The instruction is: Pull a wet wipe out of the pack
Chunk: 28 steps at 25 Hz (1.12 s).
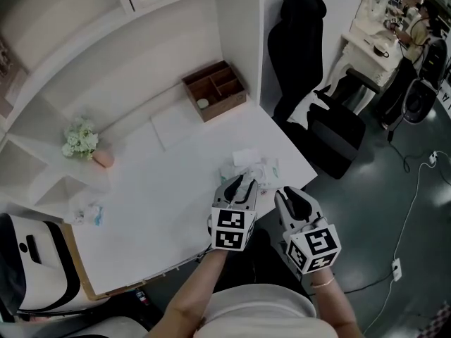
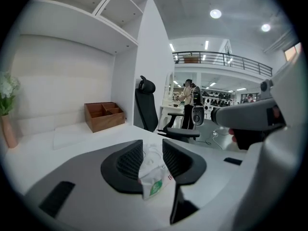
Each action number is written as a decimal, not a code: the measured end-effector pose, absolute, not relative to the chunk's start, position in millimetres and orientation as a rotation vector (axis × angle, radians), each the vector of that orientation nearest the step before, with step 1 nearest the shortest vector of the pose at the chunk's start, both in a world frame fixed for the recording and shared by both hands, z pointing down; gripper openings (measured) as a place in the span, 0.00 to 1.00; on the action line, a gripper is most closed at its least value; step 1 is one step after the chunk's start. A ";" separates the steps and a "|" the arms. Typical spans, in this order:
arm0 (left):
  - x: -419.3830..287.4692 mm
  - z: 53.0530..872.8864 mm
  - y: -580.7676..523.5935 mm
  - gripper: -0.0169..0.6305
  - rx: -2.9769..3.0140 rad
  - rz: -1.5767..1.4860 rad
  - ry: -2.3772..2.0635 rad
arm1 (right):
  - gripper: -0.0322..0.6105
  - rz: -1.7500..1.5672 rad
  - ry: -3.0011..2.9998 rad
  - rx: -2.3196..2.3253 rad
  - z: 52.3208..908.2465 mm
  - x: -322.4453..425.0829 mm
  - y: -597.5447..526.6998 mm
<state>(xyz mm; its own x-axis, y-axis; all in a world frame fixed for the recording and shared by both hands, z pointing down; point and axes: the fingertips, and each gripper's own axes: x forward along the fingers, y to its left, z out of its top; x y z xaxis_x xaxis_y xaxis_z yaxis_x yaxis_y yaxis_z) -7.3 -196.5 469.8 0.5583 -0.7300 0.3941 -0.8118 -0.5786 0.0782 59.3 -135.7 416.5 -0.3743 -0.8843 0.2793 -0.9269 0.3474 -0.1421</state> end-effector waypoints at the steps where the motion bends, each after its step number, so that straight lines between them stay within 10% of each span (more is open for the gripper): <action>1: -4.3 471.9 -200.4 0.21 2.540 0.486 -1.287 | 0.15 0.420 -2.452 1.658 416.7 61.4 -139.3; 28: -25.5 494.8 -243.5 0.02 2.323 0.483 -1.390 | 0.15 0.423 -2.474 1.334 448.9 47.6 -188.1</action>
<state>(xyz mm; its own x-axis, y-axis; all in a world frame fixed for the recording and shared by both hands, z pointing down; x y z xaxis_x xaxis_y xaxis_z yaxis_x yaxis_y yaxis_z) -25.5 -243.5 494.8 0.4488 -0.7547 0.4785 -0.8888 -0.4325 0.1515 47.6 -188.1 448.9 -0.5249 -0.7549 0.3932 -0.8427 0.5260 -0.1151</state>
